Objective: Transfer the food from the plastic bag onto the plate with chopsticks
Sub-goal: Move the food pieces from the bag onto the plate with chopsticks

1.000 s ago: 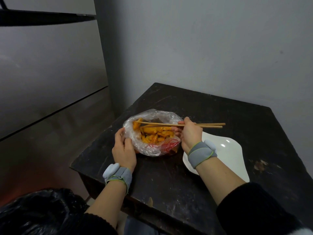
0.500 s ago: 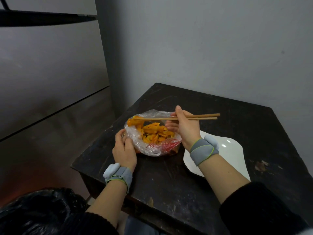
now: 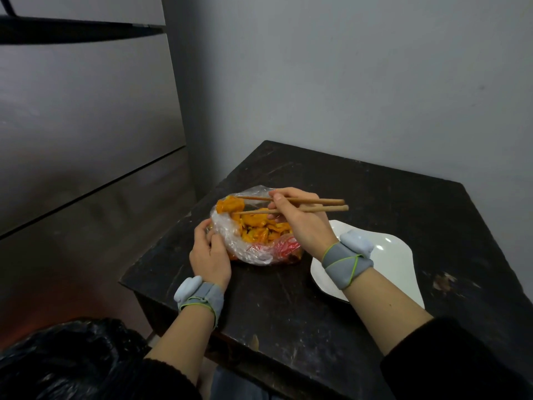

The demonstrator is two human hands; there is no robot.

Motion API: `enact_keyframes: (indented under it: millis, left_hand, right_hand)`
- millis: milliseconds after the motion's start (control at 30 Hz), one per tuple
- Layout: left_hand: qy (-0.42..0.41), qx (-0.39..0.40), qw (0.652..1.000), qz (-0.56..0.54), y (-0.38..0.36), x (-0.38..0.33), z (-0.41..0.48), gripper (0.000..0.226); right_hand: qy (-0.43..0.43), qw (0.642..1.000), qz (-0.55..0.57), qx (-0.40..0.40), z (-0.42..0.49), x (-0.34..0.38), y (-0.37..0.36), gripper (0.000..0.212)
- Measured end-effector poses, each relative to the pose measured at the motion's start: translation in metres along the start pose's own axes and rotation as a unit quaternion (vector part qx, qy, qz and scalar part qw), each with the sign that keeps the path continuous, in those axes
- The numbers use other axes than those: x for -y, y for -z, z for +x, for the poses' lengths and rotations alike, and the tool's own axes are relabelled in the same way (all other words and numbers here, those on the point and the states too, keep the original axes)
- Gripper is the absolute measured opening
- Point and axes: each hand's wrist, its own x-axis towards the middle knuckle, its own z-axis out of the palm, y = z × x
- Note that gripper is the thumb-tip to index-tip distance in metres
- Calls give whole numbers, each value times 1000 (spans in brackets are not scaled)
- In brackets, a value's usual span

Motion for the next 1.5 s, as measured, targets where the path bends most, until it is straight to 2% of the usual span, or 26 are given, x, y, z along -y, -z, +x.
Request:
enact_keyframes:
  millis: [200, 333, 400, 633, 800, 900, 1100, 1200, 1300, 1400, 1500]
  left_hand:
    - [0, -2, 1000, 6, -1, 0, 1, 33]
    - [-6, 3, 1000, 2, 0, 2, 1, 33]
    - [-7, 6, 1000, -1, 0, 2, 2, 32]
    - [-18, 19, 1000, -5, -1, 1, 1, 32]
    - [-25, 23, 999, -1, -1, 2, 2, 33]
    - [-40, 27, 999, -5, -2, 3, 2, 34]
    - [-49, 29, 998, 1, -2, 4, 2, 45]
    - [-54, 32, 998, 4, -2, 5, 3, 45]
    - [-58, 46, 997, 7, -3, 7, 4, 40]
    - [-58, 49, 997, 10, -3, 7, 5, 31]
    - [-48, 56, 997, 0, -2, 6, 5, 25]
  right_hand:
    - [-1, 998, -57, 18, -5, -2, -20, 24]
    - [100, 983, -151, 43, -9, -8, -32, 27]
    - [120, 978, -171, 30, -8, -11, -32, 26]
    - [59, 985, -142, -73, -2, -26, -34, 27]
    - [62, 989, -121, -57, -2, -21, -42, 25]
    - [83, 984, -148, -47, -5, -15, -48, 24]
    - [88, 982, -158, -49, 1, -14, -57, 27]
    - [31, 986, -128, -103, 2, -15, -60, 32]
    - [-98, 984, -85, -121, 9, -15, -59, 41]
    - [-201, 968, 58, -138, 19, -19, -57, 44]
    - [-205, 930, 240, -188, 23, -20, -49, 34]
